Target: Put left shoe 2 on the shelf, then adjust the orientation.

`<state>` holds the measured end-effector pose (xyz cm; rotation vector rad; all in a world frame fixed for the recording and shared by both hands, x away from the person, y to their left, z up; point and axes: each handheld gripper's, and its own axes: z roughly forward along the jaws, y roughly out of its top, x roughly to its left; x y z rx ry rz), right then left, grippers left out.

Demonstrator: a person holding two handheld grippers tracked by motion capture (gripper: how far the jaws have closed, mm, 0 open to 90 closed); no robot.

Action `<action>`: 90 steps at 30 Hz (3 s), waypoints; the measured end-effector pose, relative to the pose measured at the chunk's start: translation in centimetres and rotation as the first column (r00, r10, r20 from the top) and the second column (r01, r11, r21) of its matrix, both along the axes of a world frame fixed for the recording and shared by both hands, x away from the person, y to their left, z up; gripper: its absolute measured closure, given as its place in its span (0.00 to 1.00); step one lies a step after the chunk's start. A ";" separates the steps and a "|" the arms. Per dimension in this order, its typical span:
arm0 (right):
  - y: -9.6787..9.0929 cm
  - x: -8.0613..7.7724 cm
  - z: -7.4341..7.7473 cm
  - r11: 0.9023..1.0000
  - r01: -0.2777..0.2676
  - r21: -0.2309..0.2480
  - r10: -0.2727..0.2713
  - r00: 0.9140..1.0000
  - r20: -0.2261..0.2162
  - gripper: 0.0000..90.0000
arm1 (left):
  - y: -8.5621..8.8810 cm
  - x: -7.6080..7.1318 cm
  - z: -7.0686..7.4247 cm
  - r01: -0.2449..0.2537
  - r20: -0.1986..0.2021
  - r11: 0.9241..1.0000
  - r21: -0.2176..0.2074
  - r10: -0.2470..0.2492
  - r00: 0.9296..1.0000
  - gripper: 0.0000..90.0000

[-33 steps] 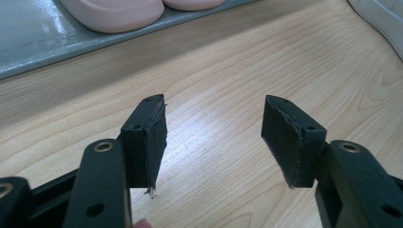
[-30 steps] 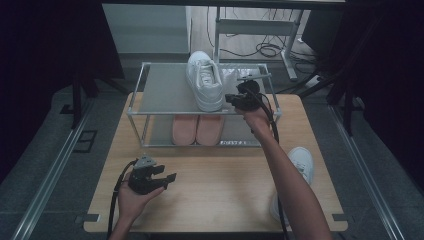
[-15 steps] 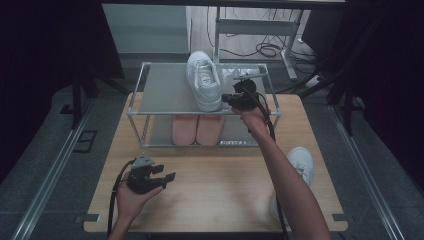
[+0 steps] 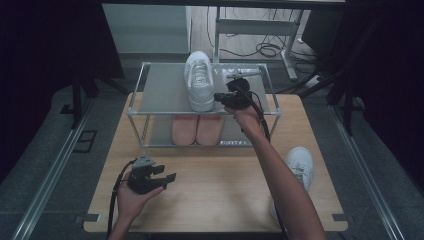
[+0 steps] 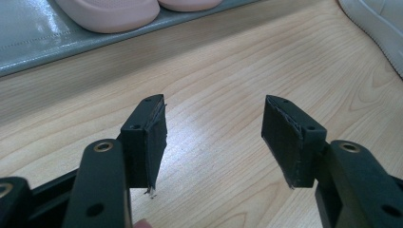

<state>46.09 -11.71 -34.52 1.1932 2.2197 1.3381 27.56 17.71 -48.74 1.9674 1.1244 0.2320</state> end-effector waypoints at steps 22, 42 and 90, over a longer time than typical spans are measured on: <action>2.6 -0.3 0.1 1.000 -0.008 0.006 0.008 1.000 0.016 1.00 | -0.2 0.0 -0.1 0.012 -0.006 1.000 0.005 -0.012 1.000 0.46; -1.1 -2.7 1.1 0.999 -0.049 0.015 0.048 0.998 0.046 1.00 | -0.2 0.0 -0.1 0.007 -0.010 1.000 0.008 -0.006 1.000 0.46; -11.0 -12.8 -3.5 0.998 -0.045 -0.044 0.047 0.998 0.034 0.99 | -0.4 0.3 -0.3 0.000 -0.017 1.000 0.012 0.001 1.000 0.46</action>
